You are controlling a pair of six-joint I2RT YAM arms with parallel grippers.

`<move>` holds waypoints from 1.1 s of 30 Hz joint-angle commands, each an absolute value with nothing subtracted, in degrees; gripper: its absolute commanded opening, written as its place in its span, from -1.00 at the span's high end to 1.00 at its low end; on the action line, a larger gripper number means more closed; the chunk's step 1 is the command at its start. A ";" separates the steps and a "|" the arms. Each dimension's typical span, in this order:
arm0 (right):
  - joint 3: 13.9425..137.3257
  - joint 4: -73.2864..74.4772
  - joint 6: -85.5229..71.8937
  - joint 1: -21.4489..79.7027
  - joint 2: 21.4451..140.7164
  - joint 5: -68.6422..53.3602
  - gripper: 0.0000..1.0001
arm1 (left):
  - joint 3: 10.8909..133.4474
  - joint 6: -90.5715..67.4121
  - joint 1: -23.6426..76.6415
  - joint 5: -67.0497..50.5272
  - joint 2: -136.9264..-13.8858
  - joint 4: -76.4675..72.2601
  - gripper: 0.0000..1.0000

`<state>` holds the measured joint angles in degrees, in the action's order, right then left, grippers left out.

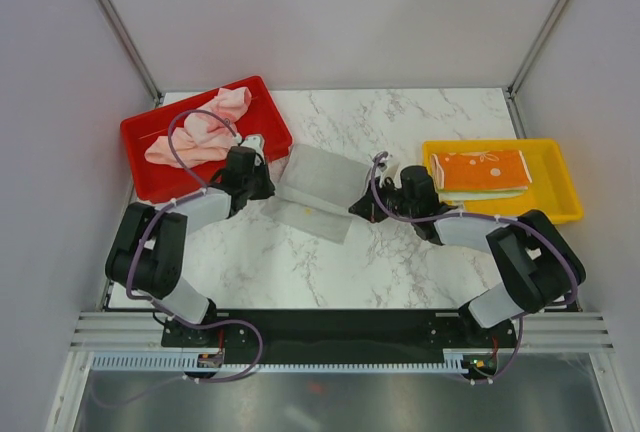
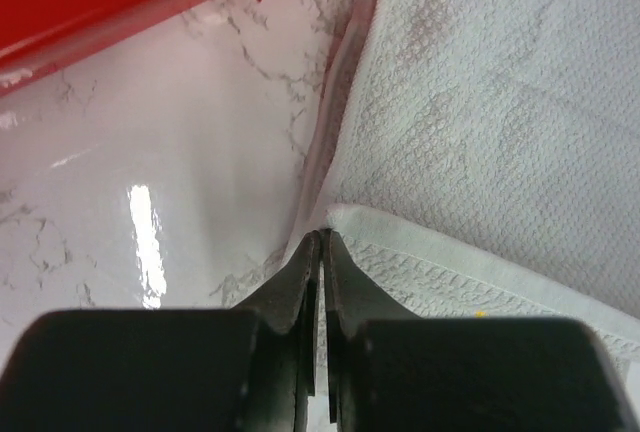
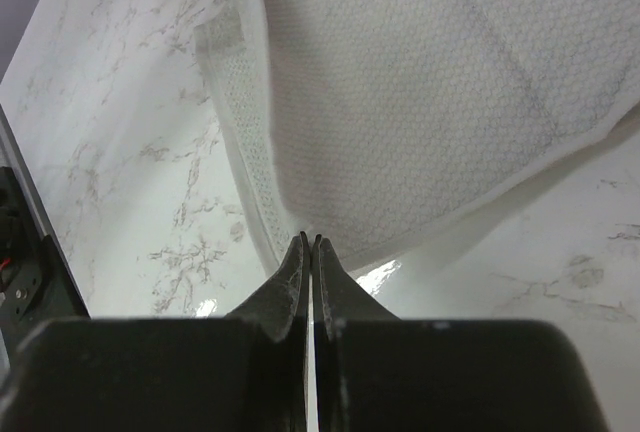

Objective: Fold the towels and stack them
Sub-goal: Fold the towel

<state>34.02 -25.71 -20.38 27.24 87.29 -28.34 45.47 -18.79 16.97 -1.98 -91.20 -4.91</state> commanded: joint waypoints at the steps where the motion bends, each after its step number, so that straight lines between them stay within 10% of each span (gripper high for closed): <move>1: 32.08 -28.82 -22.67 28.91 85.96 -28.92 1.00 | 43.42 -22.58 17.23 2.89 -87.63 -8.00 0.83; 7: 29.53 -29.63 -24.61 31.55 85.26 -29.09 0.83 | 40.87 -26.02 17.58 4.31 -83.24 -6.16 0.43; 15: 28.30 -19.52 -27.58 31.55 75.26 -25.23 -0.02 | 36.65 -37.51 18.46 12.05 -73.22 3.07 -0.01; 33: 46.84 -14.85 -29.62 31.64 95.60 -12.65 0.34 | 39.82 -46.92 22.76 4.38 -82.18 13.62 0.17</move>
